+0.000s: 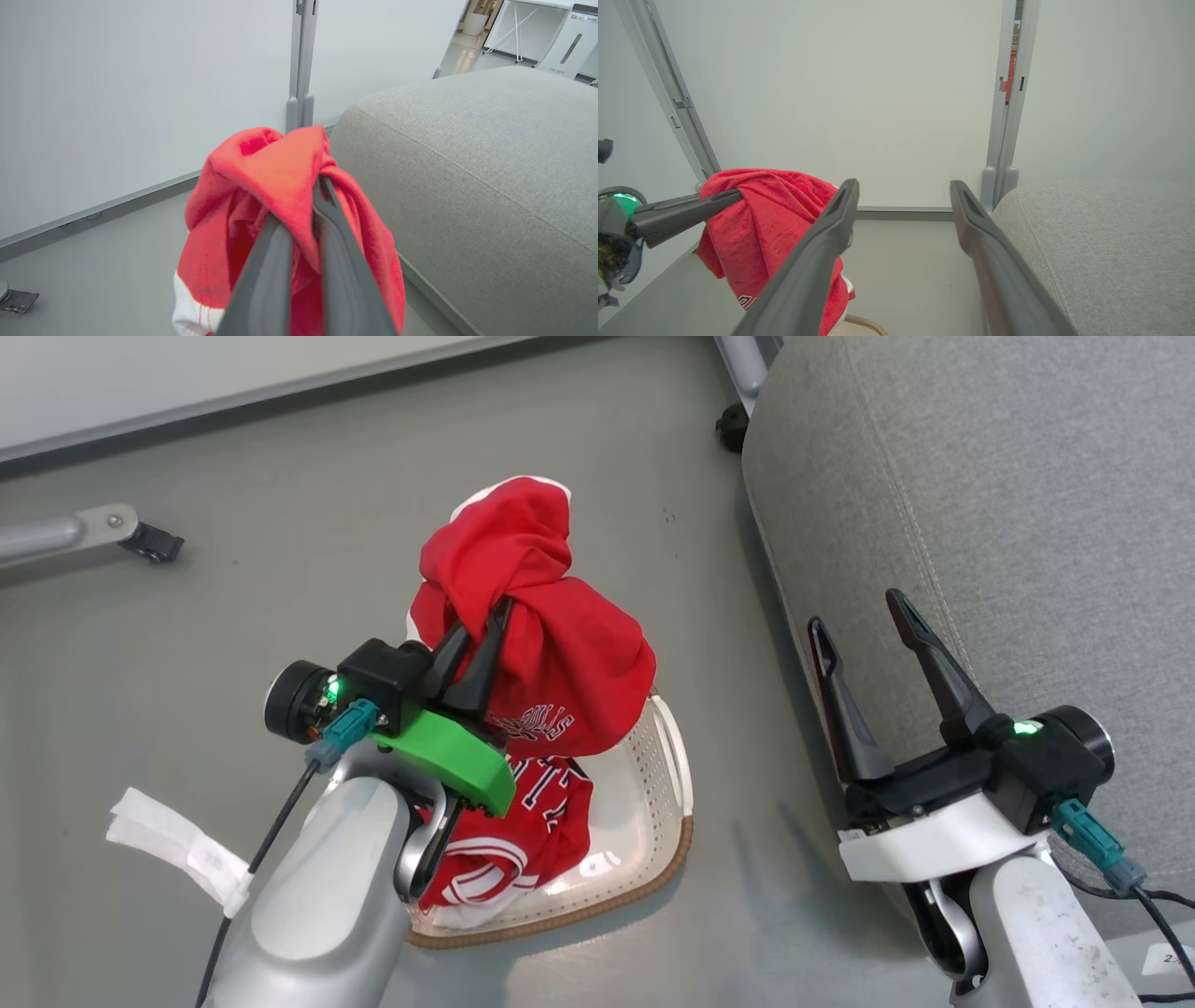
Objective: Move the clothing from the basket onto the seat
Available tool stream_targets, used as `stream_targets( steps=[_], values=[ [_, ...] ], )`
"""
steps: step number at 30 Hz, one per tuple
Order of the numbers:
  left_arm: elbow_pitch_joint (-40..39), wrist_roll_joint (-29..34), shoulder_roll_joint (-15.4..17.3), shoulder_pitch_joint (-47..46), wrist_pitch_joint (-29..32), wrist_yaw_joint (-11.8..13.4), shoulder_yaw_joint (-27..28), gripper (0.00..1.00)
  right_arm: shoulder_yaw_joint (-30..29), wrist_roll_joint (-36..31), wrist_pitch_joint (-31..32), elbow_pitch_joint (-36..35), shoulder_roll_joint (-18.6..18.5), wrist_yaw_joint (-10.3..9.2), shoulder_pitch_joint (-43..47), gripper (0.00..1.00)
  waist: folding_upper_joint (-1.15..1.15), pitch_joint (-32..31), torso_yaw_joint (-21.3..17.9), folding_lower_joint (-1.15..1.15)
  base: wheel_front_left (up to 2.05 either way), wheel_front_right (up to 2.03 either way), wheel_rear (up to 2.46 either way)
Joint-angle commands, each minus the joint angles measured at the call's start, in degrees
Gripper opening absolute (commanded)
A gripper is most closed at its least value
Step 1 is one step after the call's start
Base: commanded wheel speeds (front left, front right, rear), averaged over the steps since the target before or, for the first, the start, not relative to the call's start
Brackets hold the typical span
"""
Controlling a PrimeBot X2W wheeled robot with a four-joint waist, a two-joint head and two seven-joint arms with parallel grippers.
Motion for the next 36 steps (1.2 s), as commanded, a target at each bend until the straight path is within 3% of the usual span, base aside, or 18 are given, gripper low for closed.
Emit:
stream_targets(
  steps=[1, 15, 36],
  values=[
    [-1.33, 0.71, -0.15, 1.18, -0.01, -0.13, 0.55, 0.00, 0.09, 0.19, -0.14, 0.26, -0.21, -0.02, 1.22, 1.00, 0.00, -3.56, 1.24, 0.00, 0.00, 0.00, 0.00],
    [-11.39, 1.46, -1.08, -0.83, -0.02, -0.12, 0.81, 0.00, 0.50, 1.33, -0.14, 1.04, -0.20, -0.02, 4.22, 1.00, 0.00, -8.69, 1.55, 0.00, 0.00, 0.00, 0.00],
    [-14.46, 0.71, -0.45, -2.31, -0.01, -0.12, -0.94, 0.00, 3.91, 0.25, -0.14, -1.11, -0.20, -0.02, 2.13, 1.00, 0.00, -10.98, 1.80, 0.00, 0.00, 0.00, 0.00]
  ],
)
